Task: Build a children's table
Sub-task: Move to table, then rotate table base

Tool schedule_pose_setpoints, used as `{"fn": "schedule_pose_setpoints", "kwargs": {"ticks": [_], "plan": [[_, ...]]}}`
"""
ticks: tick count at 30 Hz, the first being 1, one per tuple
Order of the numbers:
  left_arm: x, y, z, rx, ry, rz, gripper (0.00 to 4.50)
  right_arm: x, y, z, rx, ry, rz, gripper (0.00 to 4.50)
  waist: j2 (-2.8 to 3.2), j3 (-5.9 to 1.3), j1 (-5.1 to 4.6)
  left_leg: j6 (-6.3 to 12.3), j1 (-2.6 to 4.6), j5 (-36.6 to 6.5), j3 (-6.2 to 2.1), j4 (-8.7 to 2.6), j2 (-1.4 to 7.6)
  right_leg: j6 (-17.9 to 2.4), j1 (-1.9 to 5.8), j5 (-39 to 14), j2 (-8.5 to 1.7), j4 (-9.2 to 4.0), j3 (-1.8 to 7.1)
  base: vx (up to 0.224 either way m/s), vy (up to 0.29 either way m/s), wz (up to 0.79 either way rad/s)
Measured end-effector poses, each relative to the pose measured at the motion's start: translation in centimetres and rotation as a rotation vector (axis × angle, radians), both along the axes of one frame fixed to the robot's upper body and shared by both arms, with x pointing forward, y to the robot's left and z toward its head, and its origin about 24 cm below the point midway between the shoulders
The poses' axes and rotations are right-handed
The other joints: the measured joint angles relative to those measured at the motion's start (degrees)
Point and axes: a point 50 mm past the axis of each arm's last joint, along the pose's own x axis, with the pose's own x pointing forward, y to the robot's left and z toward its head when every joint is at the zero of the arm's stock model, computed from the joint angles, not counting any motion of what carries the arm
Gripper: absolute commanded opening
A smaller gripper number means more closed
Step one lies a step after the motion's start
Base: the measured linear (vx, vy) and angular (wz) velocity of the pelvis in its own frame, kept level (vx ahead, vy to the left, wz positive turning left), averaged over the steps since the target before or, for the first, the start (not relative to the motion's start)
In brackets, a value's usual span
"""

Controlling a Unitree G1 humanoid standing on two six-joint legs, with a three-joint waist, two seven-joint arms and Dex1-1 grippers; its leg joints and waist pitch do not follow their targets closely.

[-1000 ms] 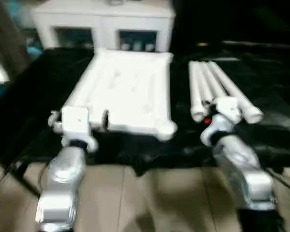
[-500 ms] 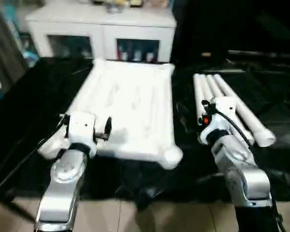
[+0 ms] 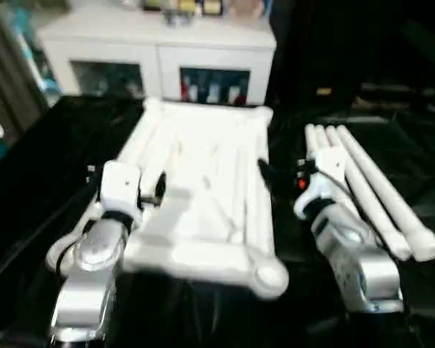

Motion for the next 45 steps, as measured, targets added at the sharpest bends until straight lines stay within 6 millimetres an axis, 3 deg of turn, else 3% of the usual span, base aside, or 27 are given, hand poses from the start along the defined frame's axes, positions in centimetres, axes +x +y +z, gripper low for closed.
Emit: {"fn": "schedule_pose_setpoints", "kwargs": {"ticks": [1, 2, 3, 4, 5, 6, 7, 9, 11, 14, 17, 18, 23, 30, 38, 45], "plan": [[0.1, -0.4, 0.2, -0.001, -0.004, -0.049, 4.50, -0.1, -0.2, 0.2, -0.020, -0.009, 0.030, 4.45, -1.20, -0.03, -0.04, -0.06, 0.29, -0.45, 0.69, 0.19, -1.09, 0.59, 0.07, 3.35, -1.10, -2.10, 1.25, 0.130, -0.080, 0.08], [0.0, -1.4, 0.0, 0.001, 0.005, -0.147, 4.50, -0.3, -0.9, 0.2, -0.049, -0.013, 0.078, 4.45, -1.15, 0.05, 0.55, 1.84, -0.10, -1.39, 0.50, 1.15, -1.37, 0.30, 0.37, 2.31, -1.04, -1.44, 2.10, 0.121, -0.076, 0.07], [-0.1, -2.2, 0.0, 0.011, 0.005, -0.233, 4.50, -0.5, -1.4, 0.2, -0.073, -0.011, 0.109, 4.45, -1.16, 0.07, 1.21, 3.07, -0.41, -1.51, 0.05, 1.95, -1.41, 0.02, 0.63, 2.06, -0.62, -1.62, 2.57, 0.121, -0.076, 0.07], [-0.3, -2.7, 0.0, 0.011, 0.000, -0.278, 4.50, -0.5, -1.7, 0.3, -0.080, -0.011, 0.123, 4.45, -0.91, -0.02, 1.60, 3.39, -0.96, -0.90, -0.67, 2.51, -1.37, 0.23, 1.01, 2.27, -0.40, -1.86, 2.50, 0.108, -0.055, 0.02], [-0.3, -2.7, 0.1, 0.027, -0.006, -0.321, 4.50, -0.6, -1.8, 0.6, -0.088, -0.021, 0.153, 4.45, -0.85, -0.05, 1.77, 1.94, -1.47, 0.56, -1.14, 1.61, -0.92, 0.25, 1.12, 2.28, 0.05, -1.85, 2.36, 0.045, -0.053, -0.04], [-0.4, -2.5, 0.3, 0.060, -0.007, -0.393, 4.50, -0.7, -1.7, 1.0, -0.106, -0.034, 0.226, 4.45, -0.11, -0.17, 2.07, -2.15, -2.38, 1.90, -1.35, 0.08, 0.52, 0.21, 1.09, 2.26, 1.06, -1.84, 1.97, 0.045, -0.053, -0.04], [-0.5, -2.2, 0.2, 0.090, 0.008, -0.444, 4.50, -1.0, -1.5, 1.1, -0.124, -0.032, 0.291, 4.45, 0.00, -0.17, 2.21, -2.91, -2.83, 2.33, -1.35, 0.24, 1.06, 0.24, 1.07, 2.32, 1.38, -2.09, 1.84, 0.000, 0.000, 0.00], [-0.6, -1.7, -0.1, 0.116, 0.061, -0.554, 4.50, -1.5, -1.1, 1.1, -0.150, -0.018, 0.412, 4.45, 0.37, 0.04, 2.56, -3.30, -3.00, 2.44, -0.93, 0.39, 1.56, 0.13, 1.06, 2.67, 1.36, -2.78, 1.48, 0.000, 0.000, 0.00], [-1.3, -1.5, -0.4, 0.140, 0.119, -0.711, 4.50, -1.8, -1.2, 1.0, -0.175, 0.001, 0.493, 4.45, 0.72, 0.26, 2.96, -3.12, -3.00, 2.39, -0.53, 0.16, 1.69, -0.32, 1.24, 2.69, 1.16, -3.28, 1.38, 0.000, 0.000, 0.00], [-1.8, -1.7, -0.6, 0.177, 0.190, -0.917, 4.16, -2.3, -1.4, 0.7, -0.215, 0.036, 0.596, 4.50, 1.01, 0.44, 3.13, -2.92, -2.57, 2.59, 1.59, -0.10, 2.54, -0.40, 1.67, 2.71, 0.39, -3.24, 1.08, -0.034, 0.007, 0.09], [-1.8, -1.5, -1.1, 0.229, 0.272, -1.057, 4.05, -3.1, -1.6, 0.3, -0.247, 0.091, 0.701, 4.50, 1.23, 0.63, 3.11, -2.85, -1.91, 2.63, 2.47, -0.14, 2.93, -0.41, 2.26, 2.72, 0.28, -3.27, 1.22, -0.017, 0.003, 0.04], [-1.8, -1.4, -1.2, 0.241, 0.296, -1.089, 3.82, -3.3, -1.6, 0.3, -0.256, 0.100, 0.728, 4.50, 1.27, 0.65, 3.07, -2.85, -1.88, 2.63, 2.51, -0.15, 2.94, -0.41, 2.28, 2.71, 0.27, -3.27, 1.24, 0.000, 0.000, 0.00], [-0.5, -1.4, -1.4, 0.244, 0.361, -1.200, 3.60, -4.2, -2.1, 0.0, -0.308, 0.171, 0.845, 4.50, 1.31, 0.67, 2.95, -2.86, -1.89, 2.65, 2.60, -0.25, 3.01, -0.49, 2.23, 2.80, 0.28, -3.24, 1.21, 0.000, 0.000, 0.00], [1.6, -1.8, -1.8, 0.343, 0.397, -1.262, 2.86, -4.6, -2.6, -0.2, -0.362, 0.204, 0.874, 4.50, 1.75, 0.55, 2.80, -3.14, -2.04, 2.86, 2.62, -0.50, 3.26, -0.48, 2.01, 2.75, 0.40, -3.29, 0.99, 0.000, 0.000, 0.00], [1.5, -1.4, -3.2, 0.372, 0.523, -1.329, 2.20, -5.3, -1.8, -0.8, -0.367, 0.222, 0.893, 4.50, 1.95, 0.52, 2.97, -2.83, -2.52, 3.09, 2.68, -0.62, 3.35, -0.63, 1.60, 2.51, 0.43, -3.42, 0.90, 0.000, 0.000, 0.00], [1.8, -1.3, -3.3, 0.416, 0.514, -1.334, 1.67, -5.4, -1.0, -0.9, -0.354, 0.210, 0.900, 4.50, 1.95, 0.53, 3.08, -2.89, -2.57, 3.08, 2.75, -0.62, 3.38, -0.64, 1.58, 2.51, 0.40, -3.41, 0.87, 0.000, 0.000, 0.00]]}}
